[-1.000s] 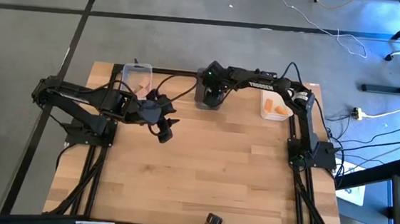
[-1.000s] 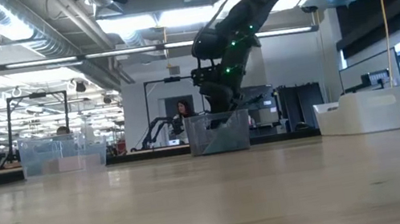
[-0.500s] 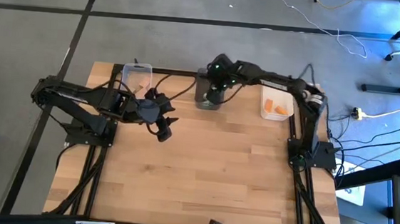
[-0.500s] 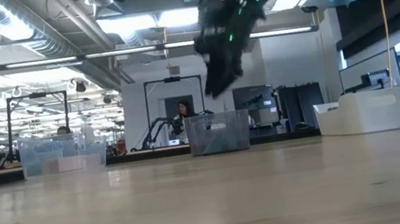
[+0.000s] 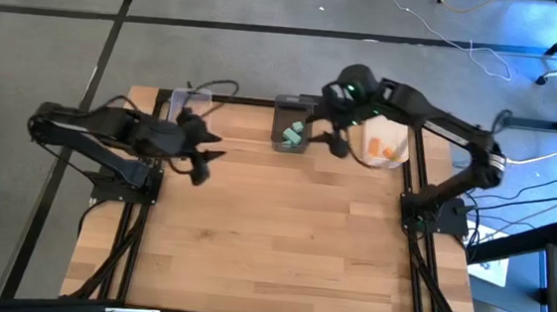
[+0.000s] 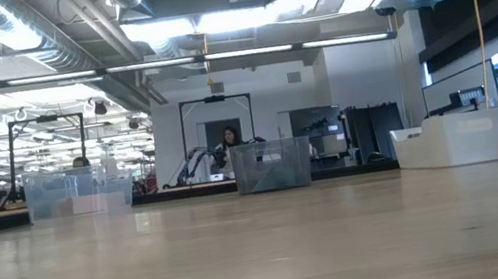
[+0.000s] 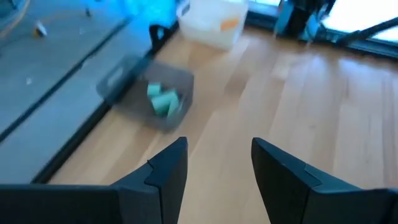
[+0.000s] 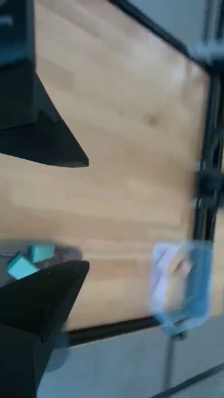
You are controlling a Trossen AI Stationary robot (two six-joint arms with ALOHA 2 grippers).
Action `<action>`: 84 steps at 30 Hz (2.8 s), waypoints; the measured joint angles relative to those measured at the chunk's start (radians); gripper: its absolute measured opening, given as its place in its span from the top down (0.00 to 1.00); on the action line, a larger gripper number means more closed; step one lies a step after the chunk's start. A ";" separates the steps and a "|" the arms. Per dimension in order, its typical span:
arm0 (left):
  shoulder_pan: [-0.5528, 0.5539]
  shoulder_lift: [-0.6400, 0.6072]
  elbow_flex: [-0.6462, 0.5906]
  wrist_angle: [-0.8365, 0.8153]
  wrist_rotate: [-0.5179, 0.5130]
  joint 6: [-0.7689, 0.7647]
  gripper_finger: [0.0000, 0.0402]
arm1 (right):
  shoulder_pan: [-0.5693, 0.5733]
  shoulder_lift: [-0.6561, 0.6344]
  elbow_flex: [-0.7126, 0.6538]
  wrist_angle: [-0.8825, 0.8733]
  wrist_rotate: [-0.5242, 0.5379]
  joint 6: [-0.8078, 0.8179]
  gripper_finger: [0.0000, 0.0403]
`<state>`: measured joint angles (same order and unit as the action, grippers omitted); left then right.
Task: Sort & place blocks by color
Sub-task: Return to Home Position
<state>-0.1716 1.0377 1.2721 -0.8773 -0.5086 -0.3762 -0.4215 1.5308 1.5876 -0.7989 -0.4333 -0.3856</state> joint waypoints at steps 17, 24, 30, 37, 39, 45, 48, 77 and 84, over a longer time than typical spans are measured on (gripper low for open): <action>-0.056 -0.416 -0.003 -0.084 -0.001 0.199 0.58 | 0.251 -0.465 -0.001 -0.210 0.116 0.173 0.36; -0.056 -0.536 -0.003 -0.141 -0.004 0.227 0.58 | 0.319 -0.665 -0.044 -0.230 0.178 0.229 0.36; -0.056 -0.611 -0.003 -0.175 -0.005 0.227 0.58 | 0.322 -0.888 -0.245 -0.167 0.226 0.282 0.36; -0.056 -0.684 -0.004 -0.204 -0.004 0.229 0.58 | 0.322 -1.182 -0.466 -0.089 0.294 0.417 0.36; -0.056 -0.710 -0.015 -0.204 -0.006 0.230 0.58 | 0.322 -1.256 -0.497 -0.089 0.295 0.459 0.36; -0.056 -0.852 -0.114 -0.201 -0.029 0.213 0.58 | 0.321 -1.462 -0.565 -0.088 0.320 0.542 0.36; -0.056 -0.946 -0.191 -0.171 -0.027 0.197 0.58 | 0.321 -1.528 -0.593 -0.092 0.357 0.578 0.36; -0.046 -1.032 -0.752 0.531 0.261 0.360 0.58 | 0.321 -1.524 -1.163 0.549 0.145 0.468 0.36; -0.046 -1.032 -0.853 0.604 0.235 0.361 0.58 | 0.321 -1.524 -1.309 0.683 0.142 0.489 0.36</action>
<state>-0.2180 0.0055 0.4195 -0.2729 -0.2738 -0.0153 -0.1009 0.0063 0.2784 -0.1157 -0.2911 0.1036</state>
